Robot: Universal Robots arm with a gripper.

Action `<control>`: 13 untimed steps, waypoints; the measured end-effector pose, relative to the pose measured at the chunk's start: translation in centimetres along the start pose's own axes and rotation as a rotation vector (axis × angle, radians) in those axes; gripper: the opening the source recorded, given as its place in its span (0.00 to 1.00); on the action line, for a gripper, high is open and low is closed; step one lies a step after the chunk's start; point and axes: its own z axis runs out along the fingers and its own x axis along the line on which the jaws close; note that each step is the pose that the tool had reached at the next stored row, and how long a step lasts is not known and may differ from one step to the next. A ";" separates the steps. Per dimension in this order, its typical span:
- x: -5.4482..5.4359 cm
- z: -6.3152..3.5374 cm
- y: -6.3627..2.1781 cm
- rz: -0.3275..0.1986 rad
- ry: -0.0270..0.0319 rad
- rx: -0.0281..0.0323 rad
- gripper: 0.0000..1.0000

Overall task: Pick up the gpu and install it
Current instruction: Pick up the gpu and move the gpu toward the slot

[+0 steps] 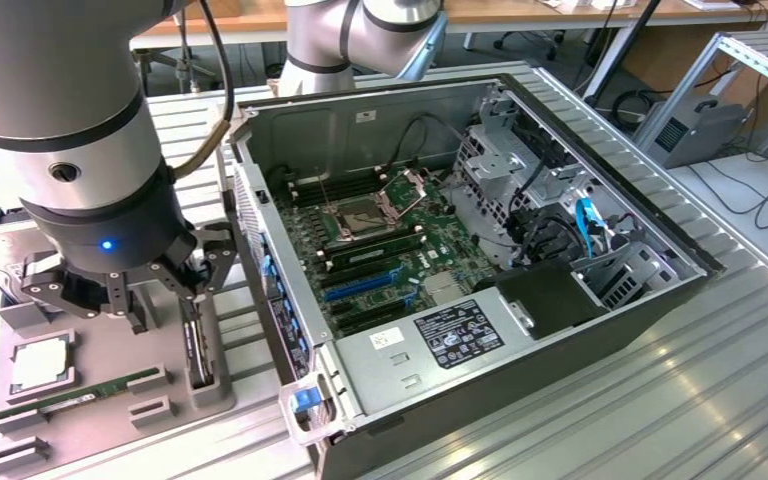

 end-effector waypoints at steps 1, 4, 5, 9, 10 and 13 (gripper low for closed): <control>0.0 0.03 0.00 0.000 0.0000 0.0000 0.48; 0.0 0.13 -0.01 0.000 0.0001 0.0001 0.48; 0.0 0.16 -0.01 0.000 0.0000 0.0000 0.48; -0.1 0.25 0.00 0.000 0.0000 -0.0001 0.48; -0.1 0.27 -0.01 0.000 0.0000 0.0000 0.48; -0.1 0.36 -0.01 0.000 0.0000 0.0000 0.48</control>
